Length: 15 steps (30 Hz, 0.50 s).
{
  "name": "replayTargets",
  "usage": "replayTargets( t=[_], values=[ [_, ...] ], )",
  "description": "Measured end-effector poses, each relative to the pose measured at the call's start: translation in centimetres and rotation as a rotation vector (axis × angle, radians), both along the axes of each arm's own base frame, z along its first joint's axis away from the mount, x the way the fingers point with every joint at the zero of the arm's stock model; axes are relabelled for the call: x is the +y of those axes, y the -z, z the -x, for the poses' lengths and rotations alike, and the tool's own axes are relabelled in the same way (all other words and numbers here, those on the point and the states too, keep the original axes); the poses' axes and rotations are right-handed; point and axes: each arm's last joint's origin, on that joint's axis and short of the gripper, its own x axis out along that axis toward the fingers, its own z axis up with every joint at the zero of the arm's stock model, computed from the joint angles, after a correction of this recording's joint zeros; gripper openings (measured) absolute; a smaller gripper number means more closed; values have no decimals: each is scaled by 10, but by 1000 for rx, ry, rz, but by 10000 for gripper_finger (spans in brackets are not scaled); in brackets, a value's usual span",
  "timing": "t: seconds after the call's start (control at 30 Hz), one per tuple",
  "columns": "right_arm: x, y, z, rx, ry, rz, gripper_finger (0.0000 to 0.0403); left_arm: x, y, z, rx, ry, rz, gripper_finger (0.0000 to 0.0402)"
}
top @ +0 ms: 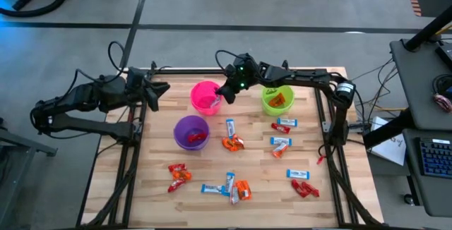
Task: Sort candy
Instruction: Put the red chocolate into the purple bucket
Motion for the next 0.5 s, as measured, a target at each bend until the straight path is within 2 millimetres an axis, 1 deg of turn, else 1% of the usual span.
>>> replayTargets(
  t=[0.07, 0.17, 0.27, 0.37, 0.5],
  values=[
    [0, -2, 0, -26, -22, 0, 8, 0, 0, -1, -1, -3, 8, 77],
    [-6, -10, 1, -51, -26, -19, 8, 0, 2, -2, 18, -3, 9, 77],
    [-11, -19, 4, -31, -20, -32, 8, 0, 8, -2, 64, -2, 46, 77],
    [-14, -30, 8, 18, -30, -26, 9, -3, 14, -1, 102, 50, 147, 77],
    [-12, -55, 14, 69, -80, 30, 9, -9, 21, -4, 139, 197, 343, 77]
  ],
)
